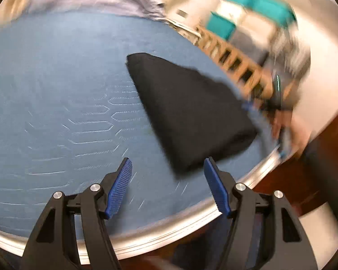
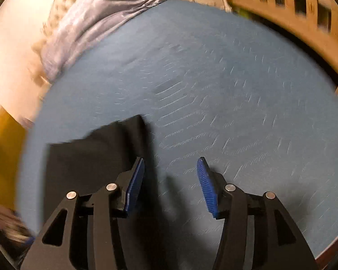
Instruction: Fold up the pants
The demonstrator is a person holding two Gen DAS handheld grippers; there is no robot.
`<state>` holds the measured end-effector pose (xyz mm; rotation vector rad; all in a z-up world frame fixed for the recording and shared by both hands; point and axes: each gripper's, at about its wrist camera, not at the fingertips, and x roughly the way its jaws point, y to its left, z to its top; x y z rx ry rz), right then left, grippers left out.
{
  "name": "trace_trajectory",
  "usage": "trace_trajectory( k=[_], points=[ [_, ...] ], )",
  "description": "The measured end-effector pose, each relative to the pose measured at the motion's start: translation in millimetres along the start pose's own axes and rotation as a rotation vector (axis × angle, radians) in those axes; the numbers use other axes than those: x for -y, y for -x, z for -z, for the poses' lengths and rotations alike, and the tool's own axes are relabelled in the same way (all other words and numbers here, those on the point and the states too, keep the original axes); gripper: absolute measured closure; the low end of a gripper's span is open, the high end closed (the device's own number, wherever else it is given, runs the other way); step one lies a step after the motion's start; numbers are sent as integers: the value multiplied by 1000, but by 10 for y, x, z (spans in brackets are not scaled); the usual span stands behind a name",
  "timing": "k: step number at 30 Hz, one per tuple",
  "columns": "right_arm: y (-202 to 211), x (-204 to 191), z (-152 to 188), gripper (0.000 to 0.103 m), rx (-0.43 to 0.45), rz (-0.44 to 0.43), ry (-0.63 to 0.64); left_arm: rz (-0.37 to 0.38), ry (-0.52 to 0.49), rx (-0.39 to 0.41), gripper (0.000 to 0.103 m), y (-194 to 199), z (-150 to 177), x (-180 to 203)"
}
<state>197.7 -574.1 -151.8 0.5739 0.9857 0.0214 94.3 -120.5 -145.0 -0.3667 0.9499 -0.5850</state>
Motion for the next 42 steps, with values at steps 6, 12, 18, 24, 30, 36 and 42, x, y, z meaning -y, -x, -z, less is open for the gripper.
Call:
trace_trajectory(
  k=[6,12,18,24,30,36,42],
  points=[
    [-211,-110,208,22,-151,-57,69,251,296,-59,40,-678,-592,-655],
    [-313,-136,213,64,-152,-115,39,347,385,-123,42,-1188,-919,-695],
    [-279,-79,245,71,-129,-143,-17,387,546,-177,93,-1463,-955,-903],
    [-343,-278,291,78,-138,-177,-41,417,534,-124,100,-1253,-1041,-1044],
    [-526,-664,451,80,-167,-243,1,354,525,-78,101,-793,-1123,-1417],
    [-352,-692,488,61,-74,-114,16,262,509,-68,50,-473,-1087,-1544],
    [215,-1426,938,49,139,105,362,4,104,74,73,48,-852,-534]
  ],
)
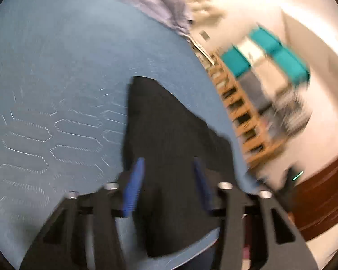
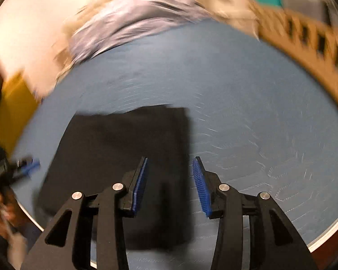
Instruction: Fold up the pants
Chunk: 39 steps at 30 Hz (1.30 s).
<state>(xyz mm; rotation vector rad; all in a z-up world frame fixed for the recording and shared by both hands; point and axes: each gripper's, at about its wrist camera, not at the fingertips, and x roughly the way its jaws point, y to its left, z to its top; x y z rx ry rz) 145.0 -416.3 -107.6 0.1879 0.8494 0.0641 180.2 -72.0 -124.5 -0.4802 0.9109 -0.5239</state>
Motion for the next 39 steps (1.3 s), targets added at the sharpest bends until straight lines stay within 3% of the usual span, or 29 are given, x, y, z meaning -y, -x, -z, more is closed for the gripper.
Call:
trace_trajectory(
  k=[2,4,6,9,12,15,19,21,23,25,27,28,30,32,34,35,37,38,39],
  points=[
    [29,-424,172,32,39,65,163,-100,-179,-7,78,-58,248,420],
    [-101,-611,347,32,8,136,249,-164,-319,-49,81,-190,613,674],
    [-290,-586,515,30,-65,181,254,-247,-426,-99,80,-385,878,805],
    [-226,-492,541,29,-63,162,202,-329,-549,-35,78,-415,1110,903],
    [-26,-428,278,29,-21,101,121,-345,-552,-41,77,-445,1113,916],
    [-146,-363,-148,28,-39,86,90,-357,-536,-39,75,-484,1121,944],
    [-923,-513,-601,32,-222,-15,221,-381,-531,-38,74,-494,1148,951],
    [-1161,-412,-743,39,-244,47,233,-377,-517,-47,73,-488,1132,950],
    [-1263,-47,-859,38,-230,187,136,-367,-512,-54,72,-464,1119,938],
    [-1213,276,-899,38,-229,173,-20,-354,-502,-55,70,-462,1088,891],
    [-1053,272,-906,38,-173,233,-3,-350,-500,-53,70,-457,1098,877],
    [-979,230,-906,38,-145,226,13,-349,-495,-50,70,-457,1100,875],
    [-787,24,-875,34,-74,110,33,-347,-491,-46,68,-447,1114,864],
    [-808,-249,-803,25,-89,54,126,-348,-484,-47,67,-444,1102,863],
    [-990,-444,-707,25,-135,173,258,-355,-477,-44,63,-411,1076,879],
    [-1122,-410,-668,24,-166,295,286,-364,-469,-38,57,-375,1049,892],
    [-1095,-230,-668,22,-164,396,189,-374,-440,-9,38,-264,995,914],
    [-927,-197,-677,22,-122,432,101,-383,-423,15,30,-196,963,922],
    [-723,-256,-645,22,-72,414,66,-392,-402,38,29,-132,914,921]
  ],
)
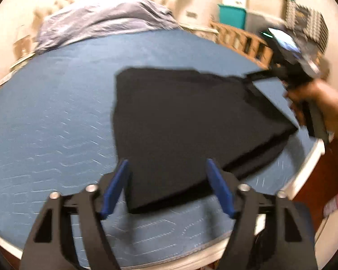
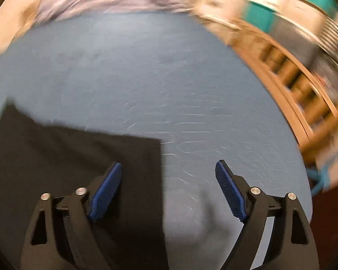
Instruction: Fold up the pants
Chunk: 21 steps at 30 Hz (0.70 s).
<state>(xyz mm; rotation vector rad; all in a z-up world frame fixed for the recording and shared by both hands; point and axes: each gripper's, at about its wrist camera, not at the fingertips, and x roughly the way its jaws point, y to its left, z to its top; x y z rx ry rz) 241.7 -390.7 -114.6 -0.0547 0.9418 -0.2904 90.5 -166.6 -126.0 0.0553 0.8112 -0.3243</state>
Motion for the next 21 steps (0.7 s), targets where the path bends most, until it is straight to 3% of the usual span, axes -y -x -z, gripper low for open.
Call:
trace_trajectory(
  k=[4,7,10,12,17,19,21],
  points=[
    [629,-341,377,15,114,-153,60,0,67,-11,27,7,-179,-68],
    [659,-546,724,15,60,-208,59,-28,41,-38,25,-47,-289,4],
    [491,-584,940,15,2,-194,66,-38,27,-91,24,-71,-276,83],
    [459,-661,1093,14,-43,-200,29,-58,20,-127,17,-100,-231,123],
    [598,-688,1128,14,-40,-185,22,-86,8,-190,17,-198,-138,151],
    [624,-565,1034,14,-34,-164,-19,-93,3,-195,17,-199,-120,154],
    [666,-462,838,14,-5,-206,-56,-100,1,-196,14,-198,-117,155]
  ],
)
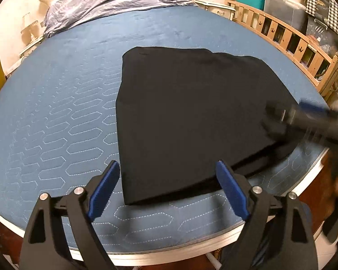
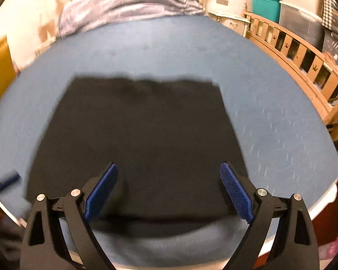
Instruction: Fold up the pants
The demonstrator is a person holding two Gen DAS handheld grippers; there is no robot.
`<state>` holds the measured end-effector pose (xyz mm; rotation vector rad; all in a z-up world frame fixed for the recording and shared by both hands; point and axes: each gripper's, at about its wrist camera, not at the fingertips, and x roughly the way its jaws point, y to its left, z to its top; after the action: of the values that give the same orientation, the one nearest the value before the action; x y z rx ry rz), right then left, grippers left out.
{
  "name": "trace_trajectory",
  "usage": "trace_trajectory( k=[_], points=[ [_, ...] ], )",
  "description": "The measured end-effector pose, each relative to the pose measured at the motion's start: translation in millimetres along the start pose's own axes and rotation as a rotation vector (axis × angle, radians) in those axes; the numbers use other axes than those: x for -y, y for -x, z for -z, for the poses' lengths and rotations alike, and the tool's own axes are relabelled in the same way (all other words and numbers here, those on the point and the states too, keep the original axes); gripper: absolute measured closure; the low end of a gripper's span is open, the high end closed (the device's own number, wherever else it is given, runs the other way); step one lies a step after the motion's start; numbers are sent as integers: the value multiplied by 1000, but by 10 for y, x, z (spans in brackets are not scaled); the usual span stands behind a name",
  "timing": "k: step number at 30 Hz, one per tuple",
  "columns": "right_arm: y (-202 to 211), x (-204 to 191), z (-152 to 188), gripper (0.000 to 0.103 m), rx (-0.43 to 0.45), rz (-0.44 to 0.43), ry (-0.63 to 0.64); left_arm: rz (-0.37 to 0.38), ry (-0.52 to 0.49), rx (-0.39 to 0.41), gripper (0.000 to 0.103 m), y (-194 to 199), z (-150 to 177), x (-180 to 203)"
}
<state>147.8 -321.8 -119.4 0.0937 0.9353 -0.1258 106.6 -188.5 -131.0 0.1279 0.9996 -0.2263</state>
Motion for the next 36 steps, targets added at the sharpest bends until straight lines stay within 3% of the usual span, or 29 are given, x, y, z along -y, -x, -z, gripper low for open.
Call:
trace_trajectory(
  k=[5,10,12,14,18,24,26,27,29,32,36],
  points=[
    [-232,-316,-493,14,-37,-65,132,-9,-7,-13,8,-12,1,9],
    [-786,-747,-891,14,-139,-227,221,-22,10,-40,2,-58,-24,-16],
    [-1069,-798,-973,14,-186,-164,249,-27,12,-48,2,-64,-27,-10],
    [-1153,-646,-1019,14,-175,-85,228,-34,-6,-39,2,-58,-28,9],
    [-1136,-92,-997,14,-163,-38,107,-33,-15,-45,2,-84,-24,41],
    [-1015,659,-853,11,-138,4,39,-48,-24,-48,2,-113,-11,113],
    [-910,845,-845,11,-113,97,-15,-54,-28,-37,2,-78,-25,141],
    [-803,894,-833,11,-84,93,-45,-57,-29,-30,2,-46,-38,156],
    [-522,824,-737,11,-20,-9,-45,-39,-19,-10,2,2,-76,152],
    [-224,474,-432,11,19,-80,31,-6,-15,31,2,65,-218,155],
    [-267,247,-76,10,-26,-116,22,196,-49,1,2,-106,-453,203]
  ],
)
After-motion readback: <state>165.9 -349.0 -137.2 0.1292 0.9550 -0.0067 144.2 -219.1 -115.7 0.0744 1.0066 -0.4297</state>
